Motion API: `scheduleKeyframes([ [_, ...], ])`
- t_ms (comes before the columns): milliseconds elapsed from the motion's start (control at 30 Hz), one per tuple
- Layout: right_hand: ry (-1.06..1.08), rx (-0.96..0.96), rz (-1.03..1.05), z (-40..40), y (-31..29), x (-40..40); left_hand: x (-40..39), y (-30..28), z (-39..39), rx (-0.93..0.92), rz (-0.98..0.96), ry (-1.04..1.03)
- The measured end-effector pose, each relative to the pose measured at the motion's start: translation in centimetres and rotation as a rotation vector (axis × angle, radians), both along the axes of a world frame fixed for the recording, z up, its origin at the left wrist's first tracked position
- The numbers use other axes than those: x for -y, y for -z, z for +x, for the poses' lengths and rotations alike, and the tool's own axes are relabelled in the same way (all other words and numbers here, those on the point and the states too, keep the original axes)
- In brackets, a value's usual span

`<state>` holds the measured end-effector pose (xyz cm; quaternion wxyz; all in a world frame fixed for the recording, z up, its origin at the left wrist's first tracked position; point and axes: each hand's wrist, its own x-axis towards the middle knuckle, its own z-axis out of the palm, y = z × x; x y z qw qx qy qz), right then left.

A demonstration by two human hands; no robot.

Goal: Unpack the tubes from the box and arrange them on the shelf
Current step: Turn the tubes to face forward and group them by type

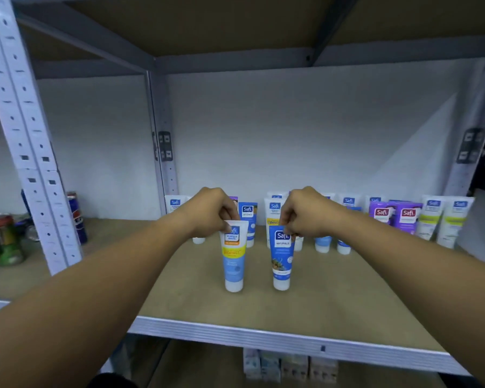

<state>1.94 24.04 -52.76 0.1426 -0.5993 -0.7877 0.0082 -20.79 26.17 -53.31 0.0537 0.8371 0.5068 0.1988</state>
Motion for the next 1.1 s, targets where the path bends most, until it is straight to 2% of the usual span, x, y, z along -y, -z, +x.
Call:
scheduleKeyframes([
  [200,0.012,-0.046,-0.044,0.5,1.8,1.0,0.6,1.4,-0.3,0.051,-0.031,0.002],
  [400,0.002,-0.194,-0.075,1.1,2.7,1.5,0.7,2.6,-0.9,0.155,-0.036,0.01],
  [467,0.004,-0.332,-0.096,1.6,3.5,1.6,0.8,3.7,-1.2,0.287,-0.045,0.004],
  [600,0.031,-0.748,-0.135,2.6,7.1,1.9,2.1,7.4,-1.2,0.775,-0.191,0.031],
  [667,0.041,-0.907,-0.146,2.8,9.6,2.2,2.4,10.0,-1.0,0.895,-0.234,0.001],
  [767,0.02,-1.0,-0.126,2.9,12.9,2.7,2.6,13.8,-0.4,0.916,-0.297,-0.068],
  [867,-0.001,-1.028,-0.093,2.6,15.3,2.9,2.8,16.0,0.5,0.872,-0.205,-0.188],
  [1100,-0.039,-1.023,-0.008,1.0,16.7,2.0,3.4,16.6,1.2,0.92,-0.081,-0.217],
])
